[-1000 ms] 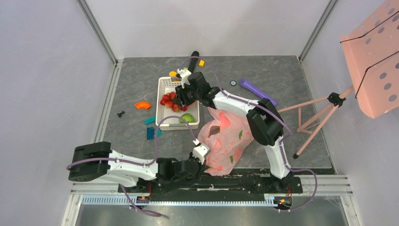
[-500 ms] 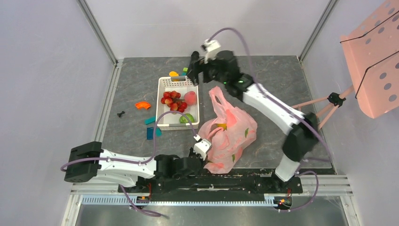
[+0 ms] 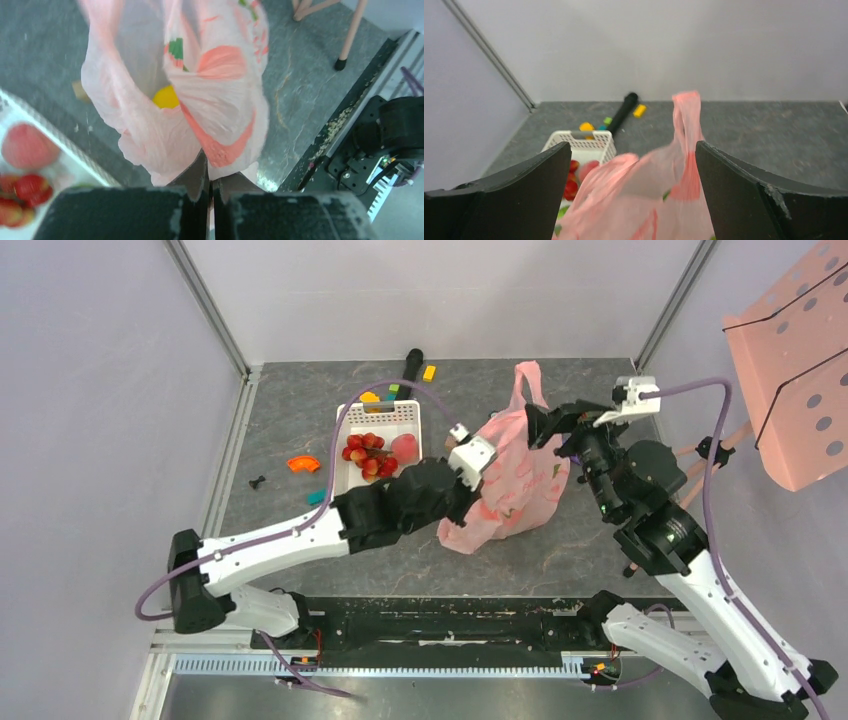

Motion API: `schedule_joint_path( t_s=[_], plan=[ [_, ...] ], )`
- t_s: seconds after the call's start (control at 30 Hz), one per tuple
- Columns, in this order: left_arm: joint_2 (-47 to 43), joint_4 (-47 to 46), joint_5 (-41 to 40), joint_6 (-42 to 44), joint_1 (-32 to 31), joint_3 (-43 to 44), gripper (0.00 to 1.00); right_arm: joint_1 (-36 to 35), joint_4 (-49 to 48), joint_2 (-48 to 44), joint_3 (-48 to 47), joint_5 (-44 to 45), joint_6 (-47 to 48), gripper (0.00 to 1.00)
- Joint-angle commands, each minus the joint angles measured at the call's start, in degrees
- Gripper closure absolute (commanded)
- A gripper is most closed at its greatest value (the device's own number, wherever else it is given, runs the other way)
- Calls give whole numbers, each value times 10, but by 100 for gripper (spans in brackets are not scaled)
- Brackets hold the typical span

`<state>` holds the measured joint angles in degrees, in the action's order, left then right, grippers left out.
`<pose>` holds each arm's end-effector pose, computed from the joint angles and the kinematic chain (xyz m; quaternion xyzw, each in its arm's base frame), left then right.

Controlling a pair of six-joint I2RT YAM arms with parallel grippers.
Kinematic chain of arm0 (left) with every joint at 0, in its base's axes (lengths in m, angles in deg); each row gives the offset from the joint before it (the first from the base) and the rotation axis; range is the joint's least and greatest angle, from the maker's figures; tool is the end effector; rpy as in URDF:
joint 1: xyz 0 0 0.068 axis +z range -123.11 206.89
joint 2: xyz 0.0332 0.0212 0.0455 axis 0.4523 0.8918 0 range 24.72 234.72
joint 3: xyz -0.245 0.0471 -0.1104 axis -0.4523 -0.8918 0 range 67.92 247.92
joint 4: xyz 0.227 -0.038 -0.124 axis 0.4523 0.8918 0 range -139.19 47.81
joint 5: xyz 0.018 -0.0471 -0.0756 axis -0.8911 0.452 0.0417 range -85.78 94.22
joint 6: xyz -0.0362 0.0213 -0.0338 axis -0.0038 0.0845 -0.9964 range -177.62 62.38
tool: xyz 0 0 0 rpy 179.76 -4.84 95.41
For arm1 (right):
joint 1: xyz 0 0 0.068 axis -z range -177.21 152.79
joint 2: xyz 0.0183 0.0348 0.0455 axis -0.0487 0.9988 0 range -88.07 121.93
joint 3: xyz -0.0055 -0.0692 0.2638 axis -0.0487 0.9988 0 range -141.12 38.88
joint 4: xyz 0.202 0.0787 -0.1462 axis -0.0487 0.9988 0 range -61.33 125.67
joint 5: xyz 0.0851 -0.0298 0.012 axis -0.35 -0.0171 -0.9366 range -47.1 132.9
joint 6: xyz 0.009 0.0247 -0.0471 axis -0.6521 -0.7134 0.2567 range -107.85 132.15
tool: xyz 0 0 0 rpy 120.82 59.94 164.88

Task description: Take the fake fruits out of the plastic bag

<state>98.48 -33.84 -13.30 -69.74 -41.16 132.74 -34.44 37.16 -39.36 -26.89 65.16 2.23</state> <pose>0.1206 -0.2704 0.3437 0.3163 0.7720 -0.2474 0.4927 0.1422 0.0910 0.4571 -0.0090 0.6564 0.1820 0.7321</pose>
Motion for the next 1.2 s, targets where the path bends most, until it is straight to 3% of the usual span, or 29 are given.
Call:
schedule_joint_path(
  t_s=[0.0, 0.2, 0.37, 0.57, 0.77, 0.93, 1.17],
  plan=[
    [77, 106, 94, 119, 11, 165, 98, 0, 58, -55, 45, 77, -19, 3],
    [174, 199, 82, 228, 11, 353, 98, 0, 103, -102, 37, 110, -15, 3],
    [194, 202, 53, 322, 16, 391, 98, -1, 150, -111, 12, 138, -14, 4],
    [242, 257, 80, 274, 49, 488, 98, -1, 187, -119, 3, 175, -34, 6],
    [250, 287, 115, 294, 52, 496, 98, -1, 224, -109, -8, 215, -47, 14],
    [242, 302, 116, 317, 72, 501, 98, 0, 295, -17, -48, 204, -58, 14],
    [240, 308, 80, 389, 81, 493, 98, 27, 273, 86, -100, 171, -38, 18]
  ],
)
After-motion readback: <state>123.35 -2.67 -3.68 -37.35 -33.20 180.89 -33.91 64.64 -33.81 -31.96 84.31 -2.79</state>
